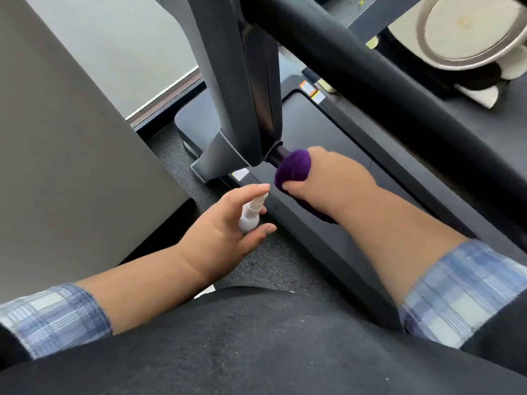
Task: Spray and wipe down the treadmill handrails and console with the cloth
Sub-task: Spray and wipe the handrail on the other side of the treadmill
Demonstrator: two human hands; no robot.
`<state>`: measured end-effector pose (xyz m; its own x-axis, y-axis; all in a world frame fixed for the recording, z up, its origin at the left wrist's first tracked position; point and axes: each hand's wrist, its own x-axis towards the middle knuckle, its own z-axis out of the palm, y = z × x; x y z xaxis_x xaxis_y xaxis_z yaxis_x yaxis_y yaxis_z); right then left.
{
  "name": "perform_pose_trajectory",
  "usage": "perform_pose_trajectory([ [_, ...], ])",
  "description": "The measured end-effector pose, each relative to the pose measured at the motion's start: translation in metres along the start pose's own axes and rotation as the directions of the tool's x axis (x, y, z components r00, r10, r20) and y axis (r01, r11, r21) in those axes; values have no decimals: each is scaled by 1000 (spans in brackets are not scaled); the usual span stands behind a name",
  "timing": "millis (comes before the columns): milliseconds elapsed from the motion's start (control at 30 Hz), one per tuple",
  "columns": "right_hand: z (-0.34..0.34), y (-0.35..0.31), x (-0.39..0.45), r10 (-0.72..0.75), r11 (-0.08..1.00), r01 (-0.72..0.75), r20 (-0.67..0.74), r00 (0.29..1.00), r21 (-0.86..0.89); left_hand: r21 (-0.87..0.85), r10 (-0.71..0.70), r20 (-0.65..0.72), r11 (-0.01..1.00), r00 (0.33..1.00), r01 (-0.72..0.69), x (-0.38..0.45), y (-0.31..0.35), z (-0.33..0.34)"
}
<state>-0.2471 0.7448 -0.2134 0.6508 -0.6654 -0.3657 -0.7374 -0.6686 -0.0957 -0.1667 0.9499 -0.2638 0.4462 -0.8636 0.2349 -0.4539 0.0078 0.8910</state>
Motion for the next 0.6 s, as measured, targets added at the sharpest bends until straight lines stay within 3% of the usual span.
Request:
perform_pose_trajectory([
  [233,11,44,-49,-25,989,6,-125,992,-151,60,-46,62,997,997,42,-18,5,3],
  [467,18,6,-28,-127,963,60,-243,962,-263,93,-60,14,994,998,58,-28,-1,-23],
  [600,20,-42,12,-123,968,68,-222,967,-240,91,-74,29,993,997,71,-30,-4,-38],
])
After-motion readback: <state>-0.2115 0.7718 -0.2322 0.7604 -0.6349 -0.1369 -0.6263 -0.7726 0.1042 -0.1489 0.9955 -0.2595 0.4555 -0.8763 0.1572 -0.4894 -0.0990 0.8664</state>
